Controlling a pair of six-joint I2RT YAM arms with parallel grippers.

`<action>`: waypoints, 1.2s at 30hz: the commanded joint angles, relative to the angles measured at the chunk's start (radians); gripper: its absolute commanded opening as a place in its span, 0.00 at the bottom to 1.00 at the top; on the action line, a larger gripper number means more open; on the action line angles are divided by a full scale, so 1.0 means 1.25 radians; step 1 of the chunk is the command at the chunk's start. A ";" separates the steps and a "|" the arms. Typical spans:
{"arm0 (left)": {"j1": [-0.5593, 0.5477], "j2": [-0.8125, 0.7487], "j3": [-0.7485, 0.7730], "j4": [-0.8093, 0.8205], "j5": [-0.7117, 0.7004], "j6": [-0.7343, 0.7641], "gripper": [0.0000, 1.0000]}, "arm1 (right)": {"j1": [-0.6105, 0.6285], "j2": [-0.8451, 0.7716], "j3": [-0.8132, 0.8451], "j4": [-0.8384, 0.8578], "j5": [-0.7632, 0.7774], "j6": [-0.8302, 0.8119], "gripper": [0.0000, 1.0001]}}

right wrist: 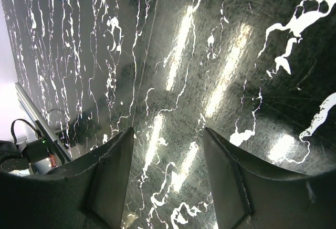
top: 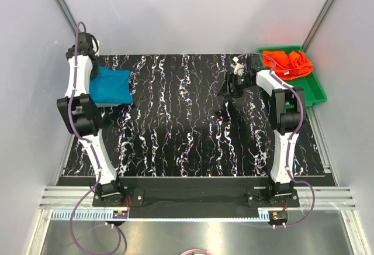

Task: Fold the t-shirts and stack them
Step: Neatly place the folded tshirt to the corner

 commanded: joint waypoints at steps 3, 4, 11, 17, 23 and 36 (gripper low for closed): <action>0.001 0.005 0.048 0.074 -0.119 0.038 0.00 | 0.002 -0.056 -0.005 0.019 -0.009 0.000 0.63; 0.000 0.005 0.048 0.077 -0.121 0.044 0.00 | 0.003 -0.056 -0.005 0.018 -0.010 0.000 0.63; 0.001 0.012 0.036 0.113 -0.215 0.084 0.00 | 0.005 -0.051 -0.001 0.020 -0.010 0.003 0.63; 0.001 0.024 0.027 0.129 -0.242 0.100 0.00 | 0.002 -0.052 -0.004 0.019 -0.011 0.001 0.63; -0.015 0.051 -0.013 0.145 -0.307 0.137 0.00 | 0.003 -0.053 -0.010 0.022 -0.013 0.003 0.63; -0.012 0.093 -0.010 0.212 -0.384 0.158 0.08 | 0.003 -0.058 -0.016 0.019 -0.005 -0.001 0.63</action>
